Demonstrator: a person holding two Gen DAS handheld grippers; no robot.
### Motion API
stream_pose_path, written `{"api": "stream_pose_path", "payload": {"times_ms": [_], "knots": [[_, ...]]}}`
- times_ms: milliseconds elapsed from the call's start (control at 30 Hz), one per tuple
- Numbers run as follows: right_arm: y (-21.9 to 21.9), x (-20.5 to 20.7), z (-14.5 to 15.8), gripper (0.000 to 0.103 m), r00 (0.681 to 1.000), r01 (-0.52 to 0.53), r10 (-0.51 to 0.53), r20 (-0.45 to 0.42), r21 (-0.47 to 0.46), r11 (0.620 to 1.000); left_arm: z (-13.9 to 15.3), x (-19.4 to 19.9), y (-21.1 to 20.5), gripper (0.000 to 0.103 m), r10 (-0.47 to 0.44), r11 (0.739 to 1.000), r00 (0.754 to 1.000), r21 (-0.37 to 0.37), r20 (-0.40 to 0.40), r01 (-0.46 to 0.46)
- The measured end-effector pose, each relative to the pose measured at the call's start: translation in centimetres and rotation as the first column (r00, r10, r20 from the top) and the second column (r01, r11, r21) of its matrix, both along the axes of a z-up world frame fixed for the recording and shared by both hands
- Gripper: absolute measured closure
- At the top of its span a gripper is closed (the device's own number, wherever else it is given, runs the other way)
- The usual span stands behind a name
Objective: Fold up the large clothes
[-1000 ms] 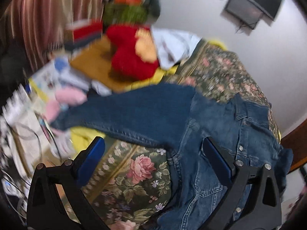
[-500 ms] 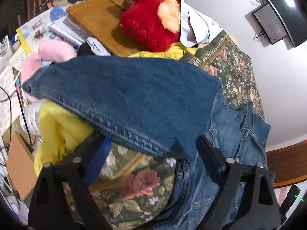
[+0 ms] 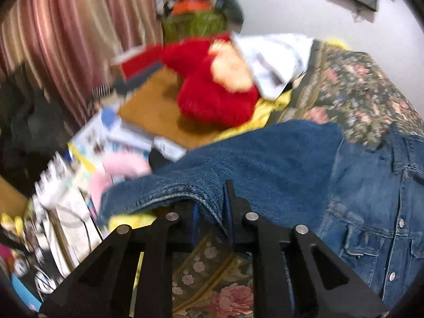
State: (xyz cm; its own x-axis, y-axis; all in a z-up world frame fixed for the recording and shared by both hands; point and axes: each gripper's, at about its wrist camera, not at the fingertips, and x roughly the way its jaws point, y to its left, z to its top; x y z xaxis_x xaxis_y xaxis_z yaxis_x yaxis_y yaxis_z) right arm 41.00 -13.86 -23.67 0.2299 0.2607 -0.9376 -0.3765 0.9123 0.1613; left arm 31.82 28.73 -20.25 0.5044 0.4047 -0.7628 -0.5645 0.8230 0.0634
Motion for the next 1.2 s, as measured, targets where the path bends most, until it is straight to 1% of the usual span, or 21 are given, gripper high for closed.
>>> {"api": "stream_pose_path", "payload": {"times_ms": [67, 100, 133, 200, 267, 333, 400, 533, 600, 733, 800, 833, 900, 933, 967, 1000, 1067, 1167, 1200], "knots": [[-0.5, -0.2, 0.3, 0.0, 1.0, 0.004, -0.004, 0.007, 0.003, 1.0, 1.8, 0.2, -1.5, 0.088, -0.037, 0.997, 0.999, 0.069, 0.028, 0.035], [-0.9, -0.4, 0.7, 0.0, 1.0, 0.006, -0.006, 0.019, 0.001, 1.0, 3.0, 0.2, -2.6, 0.089, -0.067, 0.992, 0.997, 0.113, 0.048, 0.061], [-1.0, -0.4, 0.9, 0.0, 1.0, 0.005, -0.005, 0.03, -0.004, 1.0, 3.9, 0.2, -3.5, 0.089, -0.092, 0.986, 0.994, 0.142, 0.062, 0.083], [-1.4, -0.9, 1.7, 0.0, 0.998, 0.002, -0.001, 0.061, -0.015, 1.0, 5.8, 0.4, -6.0, 0.09, -0.159, 0.969, 0.983, 0.204, 0.091, 0.138], [-1.7, -1.3, 2.3, 0.0, 0.996, -0.002, 0.003, 0.085, -0.017, 1.0, 7.0, 0.6, -8.5, 0.09, -0.222, 0.953, 0.969, 0.235, 0.105, 0.192], [-2.0, -1.7, 3.1, 0.0, 0.995, -0.001, 0.002, 0.099, -0.006, 1.0, 7.2, 1.2, -10.6, 0.09, -0.28, 0.945, 0.954, 0.205, 0.105, 0.254], [-2.4, -2.2, 3.8, 0.0, 0.995, 0.004, -0.005, 0.104, 0.011, 1.0, 6.6, 1.9, -12.0, 0.09, -0.316, 0.943, 0.944, 0.144, 0.099, 0.3], [-3.4, -3.0, 5.3, 0.0, 0.993, 0.014, -0.017, 0.118, 0.028, 1.0, 3.7, 3.8, -14.7, 0.09, -0.357, 0.933, 0.934, 0.053, 0.026, 0.356], [-4.1, -3.4, 6.3, 0.0, 0.991, 0.016, -0.021, 0.136, 0.036, 0.999, 1.9, 4.1, -15.5, 0.09, -0.37, 0.929, 0.929, 0.003, -0.003, 0.37], [-5.8, -4.4, 8.3, 0.0, 0.983, 0.026, -0.036, 0.178, 0.063, 0.998, -1.8, 4.7, -16.4, 0.09, -0.382, 0.918, 0.923, -0.137, -0.051, 0.372], [-6.8, -4.8, 9.2, 0.0, 0.98, 0.033, -0.05, 0.194, 0.093, 0.995, -3.4, 4.8, -16.6, 0.089, -0.387, 0.906, 0.92, -0.209, -0.066, 0.367], [-7.2, -4.9, 9.5, 0.0, 0.979, 0.039, -0.059, 0.197, 0.103, 0.994, -4.2, 4.9, -16.7, 0.088, -0.393, 0.901, 0.916, -0.233, -0.076, 0.367], [-7.9, -5.1, 9.9, 0.0, 0.977, 0.058, -0.081, 0.195, 0.124, 0.991, -5.4, 4.9, -16.9, 0.086, -0.403, 0.897, 0.909, -0.243, -0.107, 0.369], [-8.1, -5.0, 10.0, 0.0, 0.977, 0.065, -0.088, 0.193, 0.124, 0.99, -5.9, 4.4, -17.1, 0.082, -0.409, 0.895, 0.905, -0.248, -0.118, 0.372], [-8.2, -5.0, 10.0, 0.0, 0.977, 0.075, -0.096, 0.19, 0.118, 0.99, -5.8, 4.0, -17.1, 0.075, -0.416, 0.89, 0.902, -0.255, -0.12, 0.377], [-8.2, -4.9, 9.9, 0.0, 0.977, 0.081, -0.102, 0.187, 0.117, 0.99, -5.6, 3.4, -17.0, 0.071, -0.428, 0.881, 0.897, -0.271, -0.112, 0.387], [-8.1, -4.8, 9.8, 0.0, 0.978, 0.084, -0.105, 0.179, 0.124, 0.989, -4.8, 2.1, -16.4, 0.051, -0.442, 0.869, 0.893, -0.29, -0.086, 0.402], [-7.6, -4.7, 9.2, 0.0, 0.981, 0.08, -0.101, 0.165, 0.129, 0.988, -2.8, -0.2, -15.3, 0.04, -0.439, 0.863, 0.898, -0.286, -0.012, 0.418], [-7.3, -4.6, 9.0, 0.0, 0.982, 0.076, -0.096, 0.161, 0.127, 0.989, -2.1, -1.2, -14.6, 0.038, -0.435, 0.86, 0.9, -0.29, 0.016, 0.421]]}}
